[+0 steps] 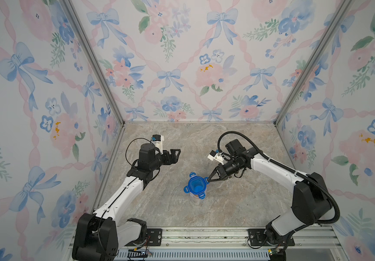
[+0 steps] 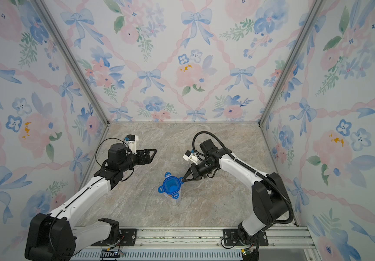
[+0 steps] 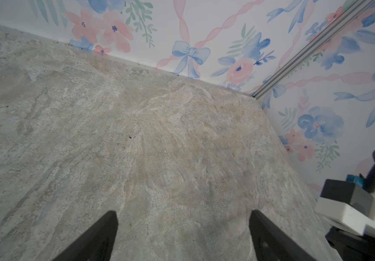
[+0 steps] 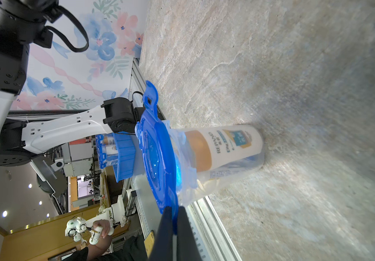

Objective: Pack away toiletry kits
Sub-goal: Close the lid on the container.

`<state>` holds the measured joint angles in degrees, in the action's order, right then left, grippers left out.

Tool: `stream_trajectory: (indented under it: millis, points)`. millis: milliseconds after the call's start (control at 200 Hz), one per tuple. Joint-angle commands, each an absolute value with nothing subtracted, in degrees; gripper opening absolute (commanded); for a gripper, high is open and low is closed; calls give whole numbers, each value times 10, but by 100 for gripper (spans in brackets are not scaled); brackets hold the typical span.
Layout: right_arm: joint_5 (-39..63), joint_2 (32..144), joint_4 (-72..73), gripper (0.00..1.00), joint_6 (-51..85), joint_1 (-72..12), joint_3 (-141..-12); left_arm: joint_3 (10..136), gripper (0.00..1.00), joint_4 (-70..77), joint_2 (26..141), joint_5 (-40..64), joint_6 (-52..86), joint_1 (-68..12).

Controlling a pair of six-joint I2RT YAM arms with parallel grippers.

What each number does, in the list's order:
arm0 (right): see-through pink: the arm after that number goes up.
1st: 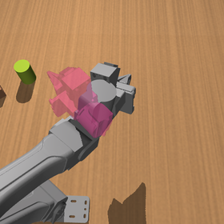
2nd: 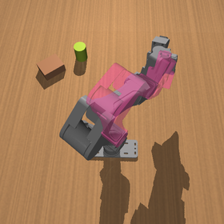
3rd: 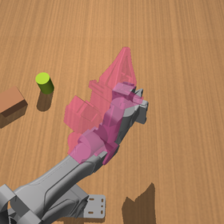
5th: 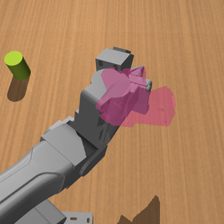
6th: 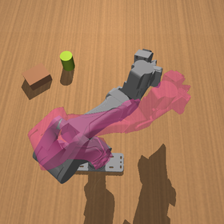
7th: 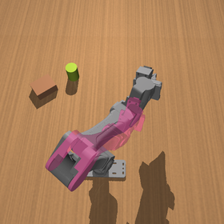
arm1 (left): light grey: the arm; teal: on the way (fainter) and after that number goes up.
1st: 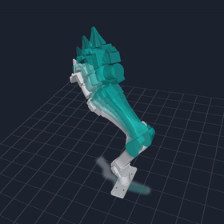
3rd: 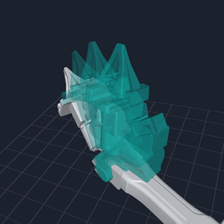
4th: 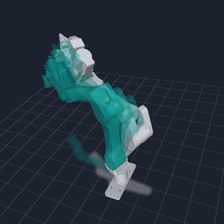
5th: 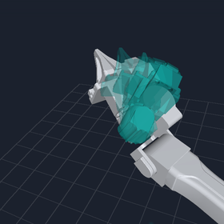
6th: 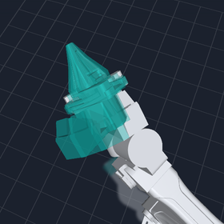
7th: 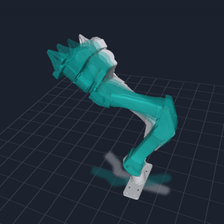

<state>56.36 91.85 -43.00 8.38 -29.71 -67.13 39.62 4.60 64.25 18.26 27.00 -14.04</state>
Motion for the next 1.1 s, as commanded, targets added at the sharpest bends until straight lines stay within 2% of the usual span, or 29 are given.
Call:
stream_trajectory:
  millis: [0, 460, 810, 1095]
  points:
    - [541, 934, -484, 0, 45, -292, -695, 367, 91, 8, 596, 196, 272, -163]
    - [498, 959, -524, 0, 7, -290, -724, 298, 73, -35, 544, 121, 291, -261]
    - [515, 971, -532, 0, 8, -312, -766, 272, 66, -59, 499, 117, 318, -306]
    - [497, 965, -594, 0, -30, -314, -796, 280, 64, -95, 476, 95, 336, -352]
